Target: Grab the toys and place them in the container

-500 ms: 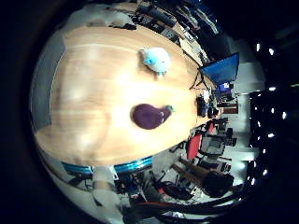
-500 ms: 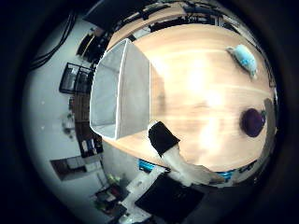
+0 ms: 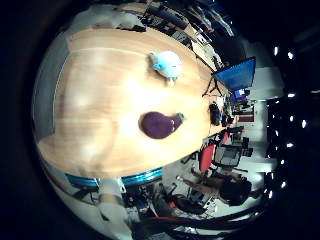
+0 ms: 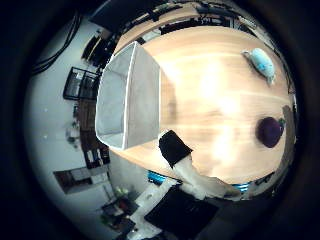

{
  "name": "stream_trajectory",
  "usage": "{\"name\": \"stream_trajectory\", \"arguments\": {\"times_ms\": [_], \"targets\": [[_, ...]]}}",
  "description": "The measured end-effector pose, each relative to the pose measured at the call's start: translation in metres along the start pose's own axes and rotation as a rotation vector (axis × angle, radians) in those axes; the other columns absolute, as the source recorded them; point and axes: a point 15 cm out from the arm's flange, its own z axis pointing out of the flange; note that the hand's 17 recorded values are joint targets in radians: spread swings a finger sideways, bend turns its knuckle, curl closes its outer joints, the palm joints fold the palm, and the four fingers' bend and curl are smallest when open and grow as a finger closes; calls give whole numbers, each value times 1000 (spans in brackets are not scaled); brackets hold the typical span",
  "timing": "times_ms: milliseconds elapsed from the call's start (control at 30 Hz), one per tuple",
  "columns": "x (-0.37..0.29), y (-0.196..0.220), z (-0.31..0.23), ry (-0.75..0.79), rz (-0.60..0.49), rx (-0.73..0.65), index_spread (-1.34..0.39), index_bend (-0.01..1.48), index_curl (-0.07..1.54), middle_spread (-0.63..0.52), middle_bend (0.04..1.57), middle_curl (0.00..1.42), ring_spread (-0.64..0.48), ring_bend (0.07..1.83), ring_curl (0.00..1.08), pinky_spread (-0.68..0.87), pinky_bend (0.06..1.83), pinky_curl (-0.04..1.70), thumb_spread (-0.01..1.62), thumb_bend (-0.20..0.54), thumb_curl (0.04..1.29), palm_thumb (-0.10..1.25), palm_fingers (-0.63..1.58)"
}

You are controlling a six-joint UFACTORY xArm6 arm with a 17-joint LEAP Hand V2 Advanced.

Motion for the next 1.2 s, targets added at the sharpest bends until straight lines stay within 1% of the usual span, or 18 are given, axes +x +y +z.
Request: {"name": "stream_trajectory", "arguments": {"times_ms": [633, 967, 1200], "targets": [[5, -4, 3, 3, 7, -16, -476, 164, 284, -110, 238, 353, -26, 550, 195, 465, 692, 128, 1033, -26, 275, 265, 301], [30, -37, -6, 11, 60, -22, -475, 160, 281, -113, 243, 354, -30, 556, 195, 464, 698, 128, 1033, -26, 274, 265, 295], [63, -60, -4, 27, 113, -41, -474, 159, 277, -112, 242, 354, -31, 566, 197, 464, 706, 130, 1033, -26, 274, 265, 285]]}}
